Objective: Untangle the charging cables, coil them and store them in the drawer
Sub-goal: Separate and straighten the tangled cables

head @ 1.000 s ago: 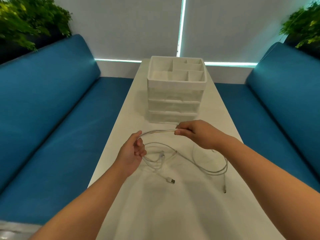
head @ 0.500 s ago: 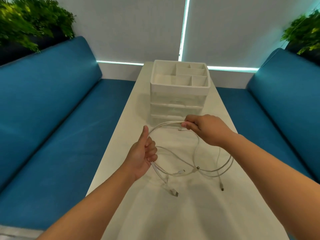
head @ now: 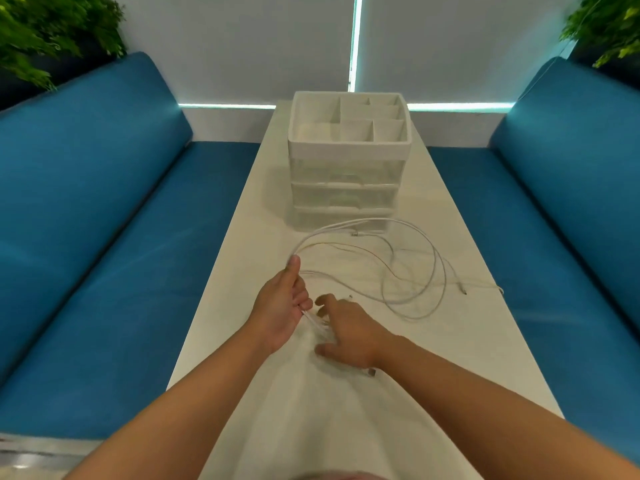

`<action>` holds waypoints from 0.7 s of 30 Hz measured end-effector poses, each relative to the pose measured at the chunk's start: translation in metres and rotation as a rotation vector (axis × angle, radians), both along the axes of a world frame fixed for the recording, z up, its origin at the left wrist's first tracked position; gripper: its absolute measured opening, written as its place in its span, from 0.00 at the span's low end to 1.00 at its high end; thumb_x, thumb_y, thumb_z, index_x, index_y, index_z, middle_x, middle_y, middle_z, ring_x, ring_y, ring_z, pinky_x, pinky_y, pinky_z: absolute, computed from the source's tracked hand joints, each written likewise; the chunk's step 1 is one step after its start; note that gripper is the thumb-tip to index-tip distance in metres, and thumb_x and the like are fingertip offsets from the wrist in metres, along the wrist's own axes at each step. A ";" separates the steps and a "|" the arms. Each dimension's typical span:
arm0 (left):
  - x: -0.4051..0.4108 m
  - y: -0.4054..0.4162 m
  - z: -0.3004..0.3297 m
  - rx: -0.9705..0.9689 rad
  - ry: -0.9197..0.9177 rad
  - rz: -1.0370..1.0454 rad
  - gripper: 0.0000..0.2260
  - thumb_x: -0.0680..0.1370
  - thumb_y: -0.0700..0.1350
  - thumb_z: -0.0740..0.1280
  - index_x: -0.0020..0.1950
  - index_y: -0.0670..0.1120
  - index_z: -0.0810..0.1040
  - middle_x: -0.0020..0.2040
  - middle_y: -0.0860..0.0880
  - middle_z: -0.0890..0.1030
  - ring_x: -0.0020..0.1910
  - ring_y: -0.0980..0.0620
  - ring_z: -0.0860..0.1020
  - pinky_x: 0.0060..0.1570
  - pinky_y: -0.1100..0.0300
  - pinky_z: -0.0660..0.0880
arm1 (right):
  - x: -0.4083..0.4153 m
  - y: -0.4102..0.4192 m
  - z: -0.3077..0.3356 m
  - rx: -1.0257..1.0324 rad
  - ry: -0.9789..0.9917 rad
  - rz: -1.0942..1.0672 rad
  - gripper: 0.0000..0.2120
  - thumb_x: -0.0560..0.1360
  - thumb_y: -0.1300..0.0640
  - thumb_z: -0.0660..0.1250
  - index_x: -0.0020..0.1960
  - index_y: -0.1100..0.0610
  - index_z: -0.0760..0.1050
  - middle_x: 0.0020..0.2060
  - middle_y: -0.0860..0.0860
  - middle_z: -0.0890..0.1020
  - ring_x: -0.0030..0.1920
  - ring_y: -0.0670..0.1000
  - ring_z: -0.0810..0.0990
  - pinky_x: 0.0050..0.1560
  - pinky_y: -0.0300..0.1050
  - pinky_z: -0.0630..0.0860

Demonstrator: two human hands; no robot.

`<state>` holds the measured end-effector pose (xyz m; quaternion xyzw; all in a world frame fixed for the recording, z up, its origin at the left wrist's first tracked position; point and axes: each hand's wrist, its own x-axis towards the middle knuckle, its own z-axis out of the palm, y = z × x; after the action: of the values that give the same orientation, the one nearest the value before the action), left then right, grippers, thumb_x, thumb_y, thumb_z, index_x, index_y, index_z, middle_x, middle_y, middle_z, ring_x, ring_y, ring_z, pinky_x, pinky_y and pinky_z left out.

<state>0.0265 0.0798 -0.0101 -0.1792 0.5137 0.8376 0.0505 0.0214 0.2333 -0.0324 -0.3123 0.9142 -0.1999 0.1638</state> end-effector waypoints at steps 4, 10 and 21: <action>0.008 -0.018 -0.011 -0.143 -0.035 -0.052 0.19 0.82 0.55 0.61 0.34 0.48 0.66 0.29 0.50 0.60 0.28 0.53 0.61 0.40 0.57 0.69 | -0.006 0.026 -0.023 0.152 0.252 0.094 0.10 0.81 0.53 0.56 0.60 0.54 0.71 0.51 0.51 0.79 0.55 0.54 0.74 0.73 0.51 0.55; 0.016 -0.021 -0.031 -0.220 -0.114 -0.106 0.15 0.83 0.54 0.58 0.41 0.47 0.70 0.34 0.49 0.67 0.37 0.50 0.73 0.47 0.59 0.75 | -0.010 0.053 -0.014 0.136 0.219 0.017 0.18 0.81 0.39 0.49 0.50 0.51 0.69 0.43 0.47 0.76 0.40 0.51 0.75 0.39 0.46 0.68; 0.025 -0.026 -0.053 -0.287 -0.136 -0.079 0.19 0.83 0.55 0.55 0.38 0.44 0.66 0.30 0.48 0.67 0.41 0.46 0.79 0.52 0.52 0.76 | 0.009 0.071 -0.027 -0.050 -0.054 -0.046 0.16 0.80 0.39 0.51 0.42 0.48 0.66 0.34 0.44 0.74 0.37 0.47 0.72 0.41 0.44 0.69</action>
<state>0.0515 0.0541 -0.0635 -0.2203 0.6301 0.7389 0.0918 0.0301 0.3043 -0.0589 -0.2895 0.9111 -0.2346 0.1761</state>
